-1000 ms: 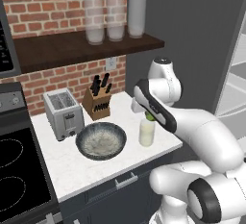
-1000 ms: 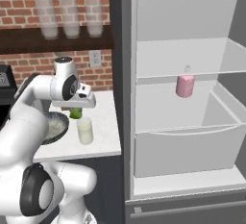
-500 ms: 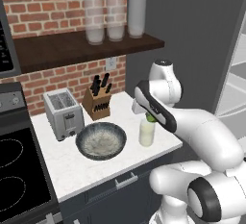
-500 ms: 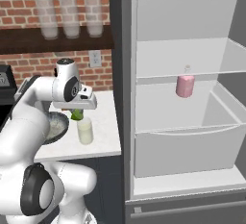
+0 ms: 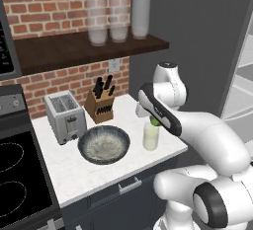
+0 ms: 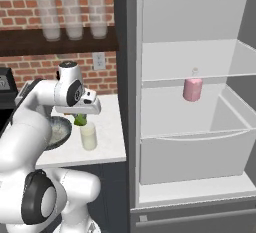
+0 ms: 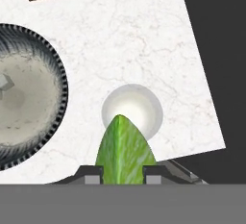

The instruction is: Grab a lemon wedge from the fridge and one ice cube from the ice bowl, and put them in the glass of lemonade.

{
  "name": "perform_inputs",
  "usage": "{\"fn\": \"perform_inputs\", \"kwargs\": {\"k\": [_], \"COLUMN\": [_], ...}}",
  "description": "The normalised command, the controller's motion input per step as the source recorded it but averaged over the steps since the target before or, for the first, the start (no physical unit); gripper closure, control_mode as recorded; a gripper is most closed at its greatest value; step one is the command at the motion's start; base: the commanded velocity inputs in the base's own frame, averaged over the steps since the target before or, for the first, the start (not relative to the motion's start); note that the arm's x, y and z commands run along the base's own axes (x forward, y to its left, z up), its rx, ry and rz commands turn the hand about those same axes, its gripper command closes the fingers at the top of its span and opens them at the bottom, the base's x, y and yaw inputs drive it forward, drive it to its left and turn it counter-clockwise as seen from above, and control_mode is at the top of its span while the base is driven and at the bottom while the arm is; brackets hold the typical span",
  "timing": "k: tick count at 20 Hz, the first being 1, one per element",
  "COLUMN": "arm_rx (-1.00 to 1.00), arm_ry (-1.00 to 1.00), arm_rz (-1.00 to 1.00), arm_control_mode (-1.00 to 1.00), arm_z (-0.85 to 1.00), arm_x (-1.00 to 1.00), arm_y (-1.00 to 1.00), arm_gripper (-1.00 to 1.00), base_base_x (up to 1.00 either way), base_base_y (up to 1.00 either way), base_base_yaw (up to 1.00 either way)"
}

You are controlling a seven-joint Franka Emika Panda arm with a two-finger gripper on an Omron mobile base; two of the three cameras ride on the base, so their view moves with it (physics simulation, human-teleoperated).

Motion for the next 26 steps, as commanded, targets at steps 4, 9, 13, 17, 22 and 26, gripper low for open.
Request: {"fn": "perform_inputs", "kwargs": {"k": [4, 9, 13, 17, 22, 26], "arm_rx": [0.0, 0.0, 0.0, 0.0, 0.0, 0.0], "arm_ry": [0.0, 0.01, 0.02, 0.0, 0.0, -0.01], "arm_rz": [0.0, 0.0, 0.0, 0.0, 0.0, 0.0], "arm_control_mode": [-1.0, -1.0, -1.0, -1.0, -1.0, -1.0], "arm_z": [0.0, 0.0, 0.0, -0.01, -0.07, -0.08], "arm_x": [0.0, 0.18, 0.39, 0.17, 0.01, 0.0], "arm_y": [0.0, 0.0, 0.0, 0.0, -0.01, -0.07], "arm_gripper": [1.0, 1.0, 1.0, 1.0, 1.0, 1.0], "base_base_x": [0.0, 0.0, 0.0, 0.0, 0.0, 0.0], "base_base_y": [0.0, 0.0, 0.0, 0.0, 0.0, 0.0], "base_base_yaw": [0.0, 0.0, 0.0, 0.0, 0.0, 0.0]}}
